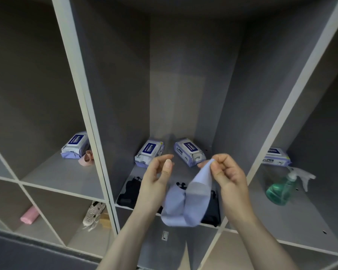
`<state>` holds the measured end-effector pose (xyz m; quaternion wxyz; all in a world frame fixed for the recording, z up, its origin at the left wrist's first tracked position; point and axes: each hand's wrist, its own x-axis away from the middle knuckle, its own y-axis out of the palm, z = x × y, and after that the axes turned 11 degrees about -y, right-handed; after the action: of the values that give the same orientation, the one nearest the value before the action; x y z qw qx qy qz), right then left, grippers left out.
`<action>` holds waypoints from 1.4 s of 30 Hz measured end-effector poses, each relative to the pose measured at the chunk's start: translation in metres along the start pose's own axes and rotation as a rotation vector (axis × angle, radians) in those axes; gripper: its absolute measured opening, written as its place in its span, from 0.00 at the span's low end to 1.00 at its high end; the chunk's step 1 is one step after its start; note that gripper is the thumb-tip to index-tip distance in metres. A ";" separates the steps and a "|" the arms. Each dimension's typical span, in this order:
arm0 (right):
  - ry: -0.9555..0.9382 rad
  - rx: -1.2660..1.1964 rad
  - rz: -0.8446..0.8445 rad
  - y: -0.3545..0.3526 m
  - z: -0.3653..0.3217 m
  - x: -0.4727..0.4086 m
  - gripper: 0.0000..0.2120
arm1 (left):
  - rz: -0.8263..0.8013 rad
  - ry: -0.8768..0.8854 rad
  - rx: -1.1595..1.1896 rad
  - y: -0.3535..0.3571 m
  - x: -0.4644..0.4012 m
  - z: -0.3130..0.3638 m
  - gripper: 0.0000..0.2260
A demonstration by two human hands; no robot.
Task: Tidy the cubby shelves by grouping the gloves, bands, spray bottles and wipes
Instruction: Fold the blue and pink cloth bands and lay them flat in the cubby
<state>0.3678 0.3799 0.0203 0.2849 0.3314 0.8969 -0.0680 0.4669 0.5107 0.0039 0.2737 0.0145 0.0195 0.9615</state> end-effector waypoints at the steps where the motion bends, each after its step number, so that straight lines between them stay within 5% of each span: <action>1: 0.007 -0.007 0.001 0.002 -0.002 -0.002 0.11 | -0.017 0.018 -0.009 0.001 0.002 0.001 0.14; 8: 0.054 -0.116 -0.056 0.008 -0.009 -0.006 0.07 | -0.313 0.084 -0.107 0.001 0.010 0.001 0.15; 11: 0.053 -0.148 -0.078 0.009 -0.014 -0.009 0.10 | -0.224 0.100 -0.318 0.007 0.011 -0.002 0.10; 15: 0.053 0.032 0.049 0.002 -0.014 -0.014 0.08 | -0.019 0.096 -0.141 0.007 0.004 0.000 0.06; 20: 0.228 -0.051 0.138 -0.011 -0.011 -0.022 0.15 | -0.238 -0.016 0.032 -0.005 -0.002 0.015 0.08; 25: 0.283 -0.047 0.042 -0.019 -0.009 -0.022 0.08 | 0.034 0.135 -0.173 -0.003 -0.006 0.018 0.04; 31: 0.338 -0.008 0.096 -0.018 -0.003 -0.018 0.10 | -0.196 0.069 -0.124 0.000 0.001 0.031 0.09; 36: 0.123 0.182 0.068 -0.016 -0.007 -0.012 0.03 | -0.181 0.030 -0.022 0.005 0.001 0.033 0.09; 42: 0.022 0.248 -0.201 -0.005 -0.019 -0.007 0.15 | -0.230 0.067 0.001 0.016 0.003 0.029 0.07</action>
<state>0.3604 0.3778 0.0394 0.2235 0.2734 0.9133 -0.2029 0.4575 0.4995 0.0339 0.3816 -0.0198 0.0306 0.9236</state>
